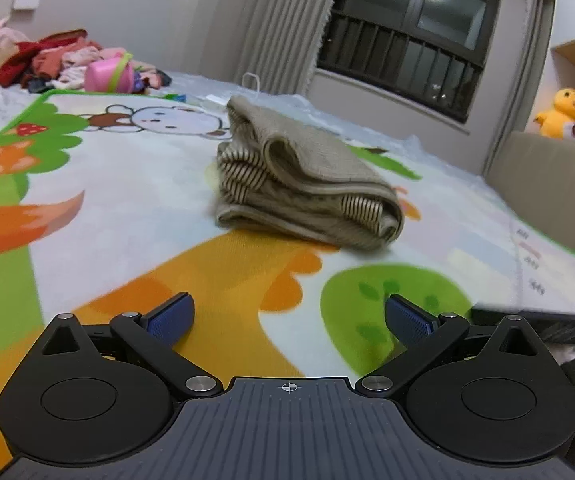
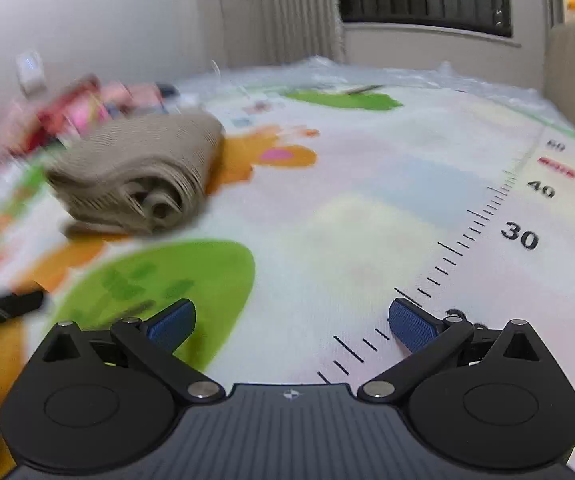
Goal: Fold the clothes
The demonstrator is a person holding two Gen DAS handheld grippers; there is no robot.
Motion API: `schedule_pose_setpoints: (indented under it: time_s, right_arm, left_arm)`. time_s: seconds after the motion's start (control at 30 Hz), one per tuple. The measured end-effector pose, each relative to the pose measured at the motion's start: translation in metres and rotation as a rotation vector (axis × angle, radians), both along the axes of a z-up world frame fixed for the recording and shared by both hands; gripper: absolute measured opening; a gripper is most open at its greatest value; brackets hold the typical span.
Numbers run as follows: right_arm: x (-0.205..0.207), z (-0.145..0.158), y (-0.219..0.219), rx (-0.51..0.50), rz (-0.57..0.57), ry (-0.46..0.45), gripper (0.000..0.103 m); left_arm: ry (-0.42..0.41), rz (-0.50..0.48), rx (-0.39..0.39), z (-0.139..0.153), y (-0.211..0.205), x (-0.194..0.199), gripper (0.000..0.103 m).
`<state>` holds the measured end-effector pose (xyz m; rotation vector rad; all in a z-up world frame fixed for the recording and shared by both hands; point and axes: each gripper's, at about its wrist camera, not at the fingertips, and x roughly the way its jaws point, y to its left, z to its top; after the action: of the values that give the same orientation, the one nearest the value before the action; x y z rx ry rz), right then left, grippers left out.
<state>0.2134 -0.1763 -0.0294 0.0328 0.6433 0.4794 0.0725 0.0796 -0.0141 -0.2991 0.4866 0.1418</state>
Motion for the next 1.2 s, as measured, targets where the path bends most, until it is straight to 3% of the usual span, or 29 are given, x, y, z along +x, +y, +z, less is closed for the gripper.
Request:
schedule_pose_setpoints:
  time_s: [0.17,0.37,0.6,1.2]
  right_arm:
    - [-0.018,-0.007,-0.022,0.168,-0.015,-0.059,0.103]
    - [-0.015,-0.006,-0.016,0.138,0.004,-0.042,0.103]
    - [-0.023,-0.008,0.001,0.005,-0.012,-0.085,0.103]
    - [-0.025,-0.008,-0.007,0.043,-0.023,-0.097,0.103]
  left_arm:
    - [0.026,0.047,0.044,0.000,-0.004,0.000,0.103]
    - [0.082,0.078,0.134,-0.003,-0.015,0.007,0.103]
    - [0.095,0.081,0.168,-0.007,-0.019,0.009,0.103]
    - [0.095,0.082,0.177,-0.008,-0.021,0.009,0.103]
